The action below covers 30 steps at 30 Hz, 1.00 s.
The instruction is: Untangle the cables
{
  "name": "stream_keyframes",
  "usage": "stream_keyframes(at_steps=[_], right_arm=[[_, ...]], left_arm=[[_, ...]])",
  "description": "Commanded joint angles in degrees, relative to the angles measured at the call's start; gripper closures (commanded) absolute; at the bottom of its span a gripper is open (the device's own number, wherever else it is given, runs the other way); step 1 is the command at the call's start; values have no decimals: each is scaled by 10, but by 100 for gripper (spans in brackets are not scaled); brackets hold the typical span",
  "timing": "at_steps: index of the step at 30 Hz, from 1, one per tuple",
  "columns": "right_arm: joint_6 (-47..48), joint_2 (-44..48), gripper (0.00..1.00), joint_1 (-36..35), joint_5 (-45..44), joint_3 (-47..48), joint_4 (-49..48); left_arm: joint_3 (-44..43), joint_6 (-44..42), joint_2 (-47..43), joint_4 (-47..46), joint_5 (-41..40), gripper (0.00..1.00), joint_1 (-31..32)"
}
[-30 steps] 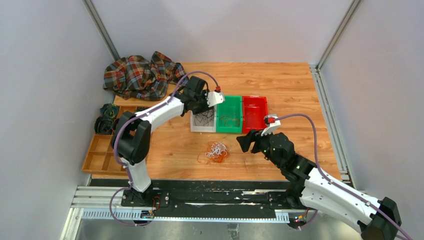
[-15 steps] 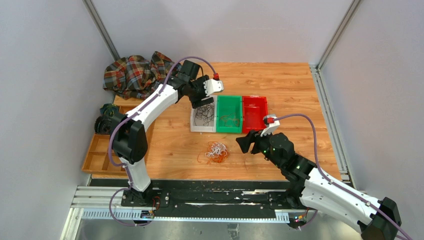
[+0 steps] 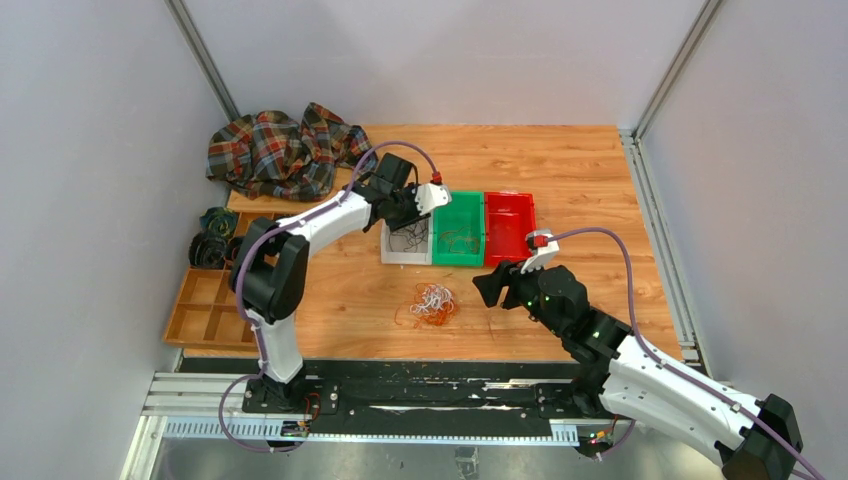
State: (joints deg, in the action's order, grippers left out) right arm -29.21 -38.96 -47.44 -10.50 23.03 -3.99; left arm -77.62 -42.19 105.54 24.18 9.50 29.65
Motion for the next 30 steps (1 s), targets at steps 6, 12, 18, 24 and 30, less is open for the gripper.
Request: stream_keyframes(at_steps=[6, 12, 18, 24, 30], right_arm=[[1, -2, 35, 11, 10, 16, 9], [-2, -9, 34, 10, 8, 21, 13], [1, -9, 34, 11, 6, 31, 26], [3, 2, 37, 10, -3, 39, 48], [4, 22, 41, 11, -12, 38, 70]], left_arm=[[12, -1, -33, -36, -35, 30, -8], [0, -26, -134, 79, 32, 2, -8], [-10, 19, -191, 197, 145, 3, -5], [92, 79, -214, 190, 230, 11, 45], [144, 102, -184, 87, 233, 17, 64]])
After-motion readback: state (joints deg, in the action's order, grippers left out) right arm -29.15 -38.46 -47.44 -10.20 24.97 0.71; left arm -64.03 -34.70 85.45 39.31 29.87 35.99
